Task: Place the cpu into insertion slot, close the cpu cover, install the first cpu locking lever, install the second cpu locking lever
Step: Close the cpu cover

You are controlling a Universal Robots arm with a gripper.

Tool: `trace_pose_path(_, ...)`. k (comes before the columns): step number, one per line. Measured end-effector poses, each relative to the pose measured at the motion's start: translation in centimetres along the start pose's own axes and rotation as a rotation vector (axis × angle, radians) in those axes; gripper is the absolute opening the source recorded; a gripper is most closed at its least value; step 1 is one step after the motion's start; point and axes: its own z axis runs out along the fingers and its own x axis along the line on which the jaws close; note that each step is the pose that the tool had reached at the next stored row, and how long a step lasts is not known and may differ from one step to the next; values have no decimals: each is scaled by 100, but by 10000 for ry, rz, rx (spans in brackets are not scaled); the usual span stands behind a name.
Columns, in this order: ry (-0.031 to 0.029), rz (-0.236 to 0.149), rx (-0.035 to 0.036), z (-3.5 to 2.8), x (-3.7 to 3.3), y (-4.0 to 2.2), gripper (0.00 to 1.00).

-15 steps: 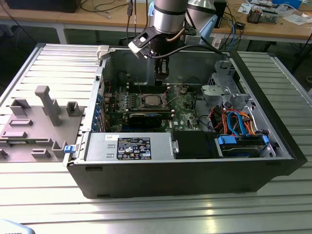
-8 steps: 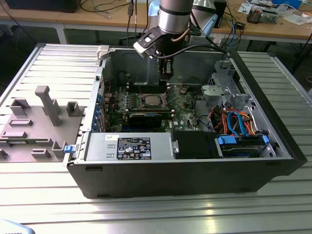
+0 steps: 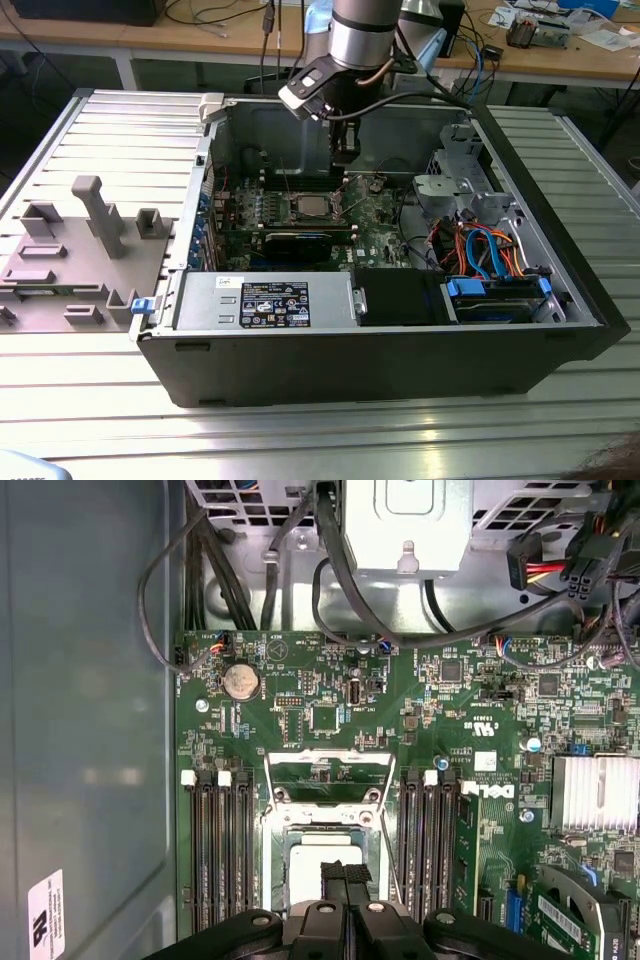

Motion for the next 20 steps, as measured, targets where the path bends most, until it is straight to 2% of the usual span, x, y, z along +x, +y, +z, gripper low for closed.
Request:
trace_pose_path(8, -1, -1, 0, 0, -1, 84, 11)
trace_pose_path(13, 0, -1, 0, 1, -3, 173, 11)
trace_pose_path(20, 0, -1, 1, 12, -4, 235, 11)
